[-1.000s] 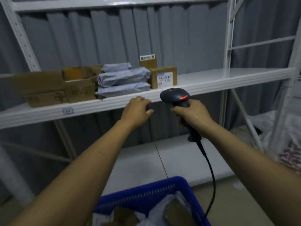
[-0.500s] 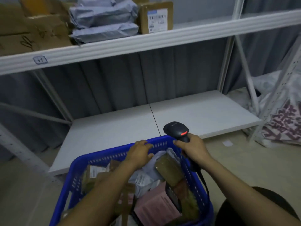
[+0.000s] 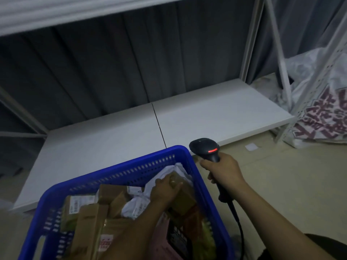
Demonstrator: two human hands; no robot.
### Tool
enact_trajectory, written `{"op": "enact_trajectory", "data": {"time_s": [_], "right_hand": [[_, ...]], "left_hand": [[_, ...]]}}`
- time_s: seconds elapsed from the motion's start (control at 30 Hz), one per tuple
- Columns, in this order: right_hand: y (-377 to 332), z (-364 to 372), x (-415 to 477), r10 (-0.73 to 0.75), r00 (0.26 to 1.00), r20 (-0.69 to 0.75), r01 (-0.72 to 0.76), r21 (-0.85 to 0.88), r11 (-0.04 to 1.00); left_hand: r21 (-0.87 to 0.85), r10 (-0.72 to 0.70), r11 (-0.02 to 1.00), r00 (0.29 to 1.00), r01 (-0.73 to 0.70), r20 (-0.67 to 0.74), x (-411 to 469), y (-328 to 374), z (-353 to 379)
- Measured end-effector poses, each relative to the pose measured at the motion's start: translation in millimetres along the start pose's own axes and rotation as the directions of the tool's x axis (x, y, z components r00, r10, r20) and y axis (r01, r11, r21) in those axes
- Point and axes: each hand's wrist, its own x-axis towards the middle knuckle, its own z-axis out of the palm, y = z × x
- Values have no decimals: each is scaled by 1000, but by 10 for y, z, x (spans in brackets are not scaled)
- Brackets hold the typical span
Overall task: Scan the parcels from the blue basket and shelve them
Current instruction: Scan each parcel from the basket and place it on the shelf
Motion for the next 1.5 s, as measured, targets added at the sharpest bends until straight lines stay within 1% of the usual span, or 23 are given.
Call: {"op": "enact_trajectory", "data": {"time_s": [0.03, 0.13, 0.2, 0.23, 0.3, 0.37, 0.43, 0.5, 0.57, 0.6, 0.7, 0.77, 0.8, 0.83, 0.87, 0.93, 0.97, 1.03, 1.13, 1.23, 1.3, 1.4, 1.5], "right_hand": [[8, 13, 4, 4, 1000, 10, -4, -8, 1000], [-5, 57, -11, 15, 998, 57, -13, -30, 999], [-41, 86, -48, 18, 996, 82, -17, -10, 1000], [-53, 104, -64, 20, 996, 86, -21, 11, 1000], [-63, 144, -93, 27, 997, 74, -32, 68, 997], [-52, 201, -107, 32, 999, 44, -36, 109, 993], [-73, 264, -145, 58, 998, 21, -61, 206, 977], [-120, 338, -188, 104, 992, 65, -122, 423, 898], [-184, 415, -236, 134, 975, 174, -213, 596, 774], [-217, 445, -264, 133, 966, 220, -246, 642, 726], [-277, 511, -312, 123, 949, 291, -299, 702, 647], [-299, 556, -333, 122, 941, 317, -322, 719, 615], [-314, 583, -343, 118, 938, 326, -328, 723, 608], [-315, 616, -342, 117, 938, 326, -327, 723, 608], [-316, 651, -343, 122, 940, 319, -324, 717, 617], [-302, 710, -347, 140, 955, 262, -286, 687, 668], [-299, 732, -352, 140, 964, 227, -259, 666, 700], [-295, 771, -363, 129, 973, 192, -223, 640, 735], [-293, 827, -364, 98, 974, 204, -206, 622, 755], [-294, 851, -365, 65, 974, 217, -187, 611, 769], [-305, 855, -367, 52, 971, 235, -192, 625, 757], [-298, 854, -338, 100, 961, 258, -251, 662, 706], [-304, 841, -340, 109, 934, 341, -330, 703, 630]], "left_hand": [[-52, -64, 997, 998, 65, 28, 38, -8, 24], [-148, -109, 983, 994, 107, -5, 67, -54, 5], [-309, -175, 939, 983, 151, -52, 10, -93, -117], [-424, -221, 888, 974, 179, -52, -41, -111, -205], [-673, -305, 715, 951, 190, -56, -230, -128, -450], [-839, -319, 538, 941, 84, -110, -475, -112, -685], [-928, -284, 371, 946, -43, -157, -734, -100, -851], [-955, -212, 253, 954, -154, -210, -963, -121, -982], [-945, -148, 261, 959, -199, -243, -1151, -163, -1085], [-926, -113, 319, 962, -203, -249, -1217, -206, -1122], [-816, -47, 544, 965, -193, -260, -1379, -347, -1244], [-670, -27, 722, 960, -174, -278, -1445, -459, -1283], [-587, -18, 793, 958, -162, -287, -1466, -511, -1292], [-534, -3, 830, 957, -160, -291, -1493, -538, -1309], [-518, 19, 838, 957, -173, -290, -1517, -555, -1328], [-557, 64, 800, 956, -221, -287, -1555, -556, -1368], [-589, 65, 777, 960, -220, -272, -1571, -546, -1388], [-662, 20, 726, 969, -183, -246, -1595, -525, -1427], [-751, -75, 644, 965, -144, -250, -1605, -525, -1463], [-778, -78, 610, 964, -154, -253, -1636, -500, -1487], [-803, -61, 572, 968, -167, -245, -1633, -520, -1473], [-831, -2, 507, 964, -227, -265, -1663, -527, -1464], [-852, 13, 482, 974, -205, -227, -1675, -535, -1455]]}}
